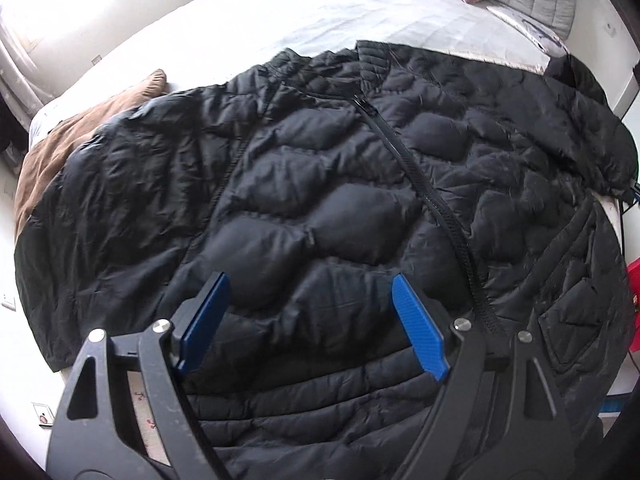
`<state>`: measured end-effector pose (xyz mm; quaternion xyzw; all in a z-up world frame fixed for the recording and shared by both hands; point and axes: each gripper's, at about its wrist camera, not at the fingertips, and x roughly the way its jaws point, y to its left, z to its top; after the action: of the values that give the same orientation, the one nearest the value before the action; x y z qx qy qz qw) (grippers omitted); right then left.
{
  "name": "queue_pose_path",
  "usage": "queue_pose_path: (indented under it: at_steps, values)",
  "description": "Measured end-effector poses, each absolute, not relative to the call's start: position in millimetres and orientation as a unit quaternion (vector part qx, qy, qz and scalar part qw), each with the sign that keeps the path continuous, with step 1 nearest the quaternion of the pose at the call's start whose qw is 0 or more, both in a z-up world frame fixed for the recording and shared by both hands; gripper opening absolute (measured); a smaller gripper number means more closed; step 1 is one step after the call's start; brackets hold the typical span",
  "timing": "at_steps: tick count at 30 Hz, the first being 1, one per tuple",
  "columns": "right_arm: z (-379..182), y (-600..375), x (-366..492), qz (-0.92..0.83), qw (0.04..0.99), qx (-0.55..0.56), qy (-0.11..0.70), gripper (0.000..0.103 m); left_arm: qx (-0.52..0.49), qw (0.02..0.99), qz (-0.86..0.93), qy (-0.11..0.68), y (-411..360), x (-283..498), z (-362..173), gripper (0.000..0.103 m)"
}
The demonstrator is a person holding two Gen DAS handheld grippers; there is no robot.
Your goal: Fold large clothes
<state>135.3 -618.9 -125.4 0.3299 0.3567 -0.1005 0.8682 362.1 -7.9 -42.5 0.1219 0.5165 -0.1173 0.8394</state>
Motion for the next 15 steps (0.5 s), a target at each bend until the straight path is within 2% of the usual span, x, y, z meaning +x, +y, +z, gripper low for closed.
queue_pose_path:
  at_steps: [1, 4, 10, 15]
  values:
    - [-116.9, -613.2, 132.5, -0.111, 0.877, 0.316, 0.346, 0.013, 0.123, 0.839, -0.117, 0.517, -9.1, 362.8, -43.8, 0.083]
    - [-74.6, -593.6, 121.8, -0.123, 0.910, 0.257, 0.300, 0.007, 0.123, 0.842, -0.120, 0.512, -8.3, 363.7, -47.2, 0.083]
    - [23.2, -567.2, 133.0, -0.212, 0.943, 0.077, 0.245, 0.005, 0.081, 0.848, -0.130, 0.508, -0.8, 362.2, -65.4, 0.083]
    - [21.8, -585.4, 183.8, -0.336, 0.896, -0.009, 0.289, 0.006, 0.039, 0.845, -0.157, 0.509, -1.7, 353.6, -94.7, 0.083]
